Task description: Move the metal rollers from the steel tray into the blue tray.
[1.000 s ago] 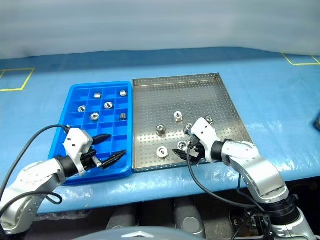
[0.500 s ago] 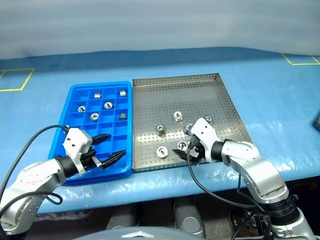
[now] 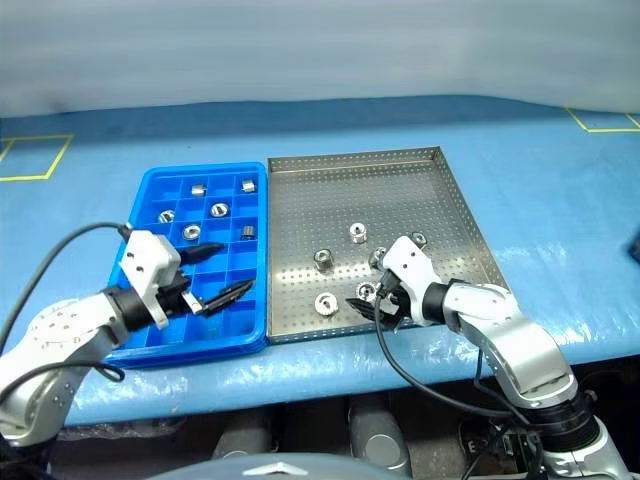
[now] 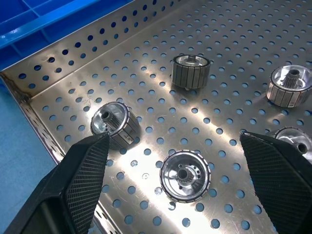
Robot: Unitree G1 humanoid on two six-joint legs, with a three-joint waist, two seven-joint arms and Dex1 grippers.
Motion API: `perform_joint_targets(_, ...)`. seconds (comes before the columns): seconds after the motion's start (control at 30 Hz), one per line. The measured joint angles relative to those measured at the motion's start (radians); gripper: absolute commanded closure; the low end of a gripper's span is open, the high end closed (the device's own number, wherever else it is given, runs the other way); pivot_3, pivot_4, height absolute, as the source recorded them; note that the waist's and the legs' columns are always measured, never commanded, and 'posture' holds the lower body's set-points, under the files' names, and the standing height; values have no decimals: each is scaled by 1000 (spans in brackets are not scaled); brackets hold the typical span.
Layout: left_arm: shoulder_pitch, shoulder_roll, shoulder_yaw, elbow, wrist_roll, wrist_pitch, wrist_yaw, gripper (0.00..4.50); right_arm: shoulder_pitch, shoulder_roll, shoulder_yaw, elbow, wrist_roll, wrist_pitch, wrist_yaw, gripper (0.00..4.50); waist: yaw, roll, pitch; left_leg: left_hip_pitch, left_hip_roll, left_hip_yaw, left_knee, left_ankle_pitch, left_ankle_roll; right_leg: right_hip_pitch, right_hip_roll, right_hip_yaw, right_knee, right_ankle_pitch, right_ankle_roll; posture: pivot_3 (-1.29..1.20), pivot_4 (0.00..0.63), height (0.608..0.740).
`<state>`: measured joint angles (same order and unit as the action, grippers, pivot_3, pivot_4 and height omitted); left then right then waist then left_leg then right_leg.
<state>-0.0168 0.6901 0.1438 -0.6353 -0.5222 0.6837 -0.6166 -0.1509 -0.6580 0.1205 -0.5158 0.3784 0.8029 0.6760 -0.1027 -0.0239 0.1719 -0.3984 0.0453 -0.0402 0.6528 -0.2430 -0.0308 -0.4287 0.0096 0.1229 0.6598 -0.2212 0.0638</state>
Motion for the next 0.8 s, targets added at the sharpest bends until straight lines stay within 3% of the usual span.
perform_joint_targets(0.13,-173,31,-76,102,12,59,-20,0,15,27,-2,-1,-5,-15,-26,11,-2,0,0,0,0,-1,1,0,0,1,0,0,0,0,0,-96,150,740)
perform_joint_targets(0.4,-486,16,-346,375,132,81,-125,0,58,90,-13,-3,-43,-51,-118,11,-21,0,0,-2,0,-2,0,0,0,0,1,0,0,4,6,-166,150,740)
perform_joint_targets(0.57,-617,-65,-482,571,230,40,-188,0,96,111,-19,-9,-58,-55,-155,11,-38,0,0,-2,-1,-2,1,0,0,0,1,0,0,4,6,-195,150,740)
perform_joint_targets(0.8,-759,-183,-560,822,326,-42,-259,0,107,143,-20,-27,-61,-56,-191,11,-70,0,0,-2,-1,-2,1,0,0,0,1,0,0,4,7,-237,150,740)
